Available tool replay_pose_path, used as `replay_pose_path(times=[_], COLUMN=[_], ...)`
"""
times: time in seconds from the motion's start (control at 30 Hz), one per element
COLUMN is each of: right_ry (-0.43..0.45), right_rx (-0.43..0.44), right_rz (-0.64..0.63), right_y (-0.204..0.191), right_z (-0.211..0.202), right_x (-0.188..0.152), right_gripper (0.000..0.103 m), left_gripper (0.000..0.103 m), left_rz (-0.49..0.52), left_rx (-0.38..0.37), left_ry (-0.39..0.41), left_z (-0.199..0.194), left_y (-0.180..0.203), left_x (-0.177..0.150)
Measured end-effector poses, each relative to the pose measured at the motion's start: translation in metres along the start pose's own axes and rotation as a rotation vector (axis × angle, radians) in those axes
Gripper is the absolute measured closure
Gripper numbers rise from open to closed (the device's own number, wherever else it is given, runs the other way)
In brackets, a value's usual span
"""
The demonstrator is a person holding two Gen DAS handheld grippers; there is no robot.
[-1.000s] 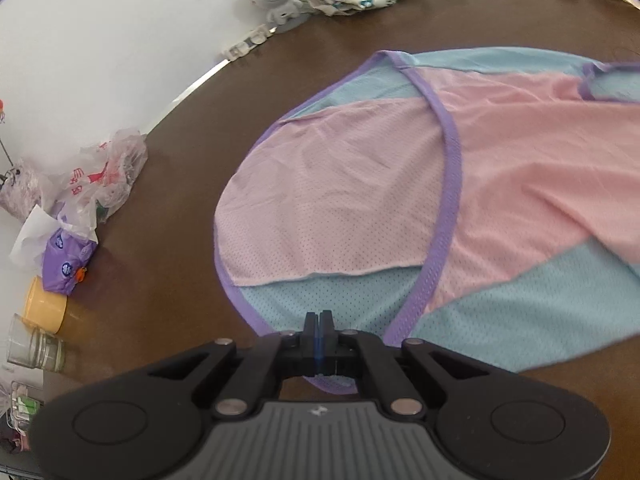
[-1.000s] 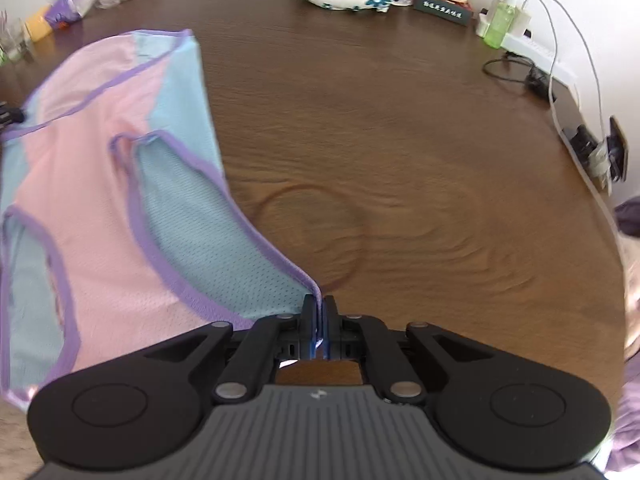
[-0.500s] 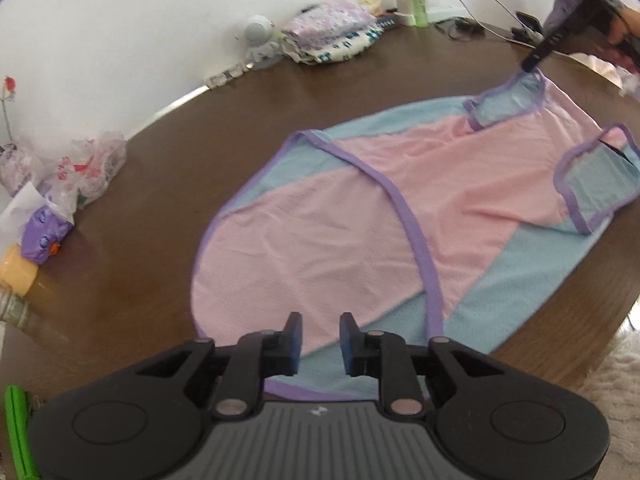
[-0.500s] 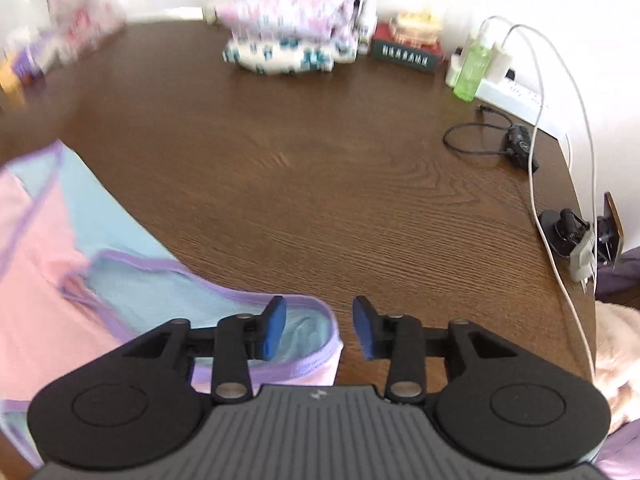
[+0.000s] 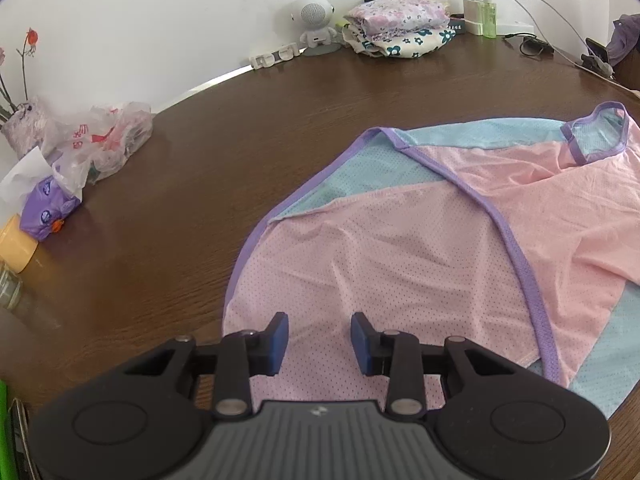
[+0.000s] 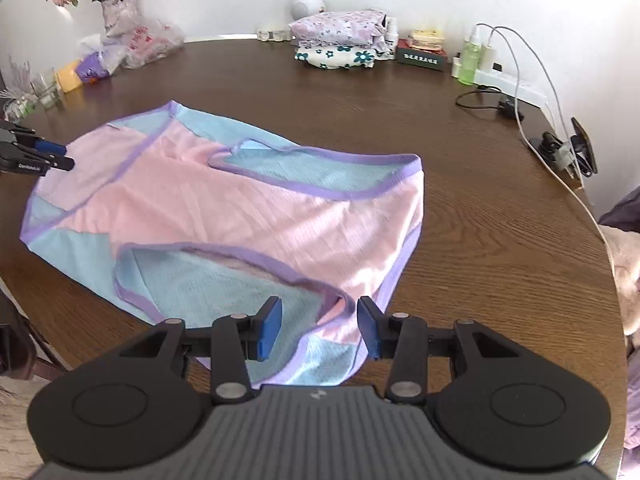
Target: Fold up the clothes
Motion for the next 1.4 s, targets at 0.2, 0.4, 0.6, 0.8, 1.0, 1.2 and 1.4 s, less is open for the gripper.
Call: replay_pose_path(times=[0.2,0.4,0.6,0.8,1.0,1.2,1.4], right_ry=[-0.032,-0.050,0.036,0.031,0.001,-0.061,-0.075], right_rx=[-0.040,-0.069,-0.030,0.263,0.477,0.476,0.411], right_rz=[0.031,0.035,0.088,0.178,0.297,0.247,0.061], right_y=[0.012,0.027,0.015,-0.026,-0.062,-0.084,-0.094], right_z=[0.012,0.017,-0.015,-0.007,0.038,0.059,0.046], right_x=[-0.010,-0.007,0.000,0.007,0.027,0.031,0.027], right_gripper=[0.083,0.083,0.070,0.068,0.068,0.068,0.064], left_gripper=[0.071,0.071,0.071,0.067,0.068,0.069,0.069], left_rz=[-0.032,-0.050,-0.086,-0.079,-0.071,-0.081,-0.058], left_rx=[-0.002,0.010,-0.073,-0.234,-0.357,-0.419,-0.449], left_ry=[0.007,0.015,0.083,0.119,0.056,0.026,-0.003], left_z=[-0.004,-0.010,-0.046,-0.074,-0.070,-0.072,-0.069], left_y=[-0.001,0.002,0.009,0.034,0.064,0.064,0.070], left_x=[-0.006,-0.012,-0.019,-0.022,-0.029,-0.040,-0.039])
Point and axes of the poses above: each gripper's, at about its wrist camera, not at the fingertips, and z roughly the way its jaws point, y to its right, x to its top, the point moved 3 cm from there along z, roughly the way its jaws point, and after that the axes turned 8 degrees about x, right-handed, at the moved point
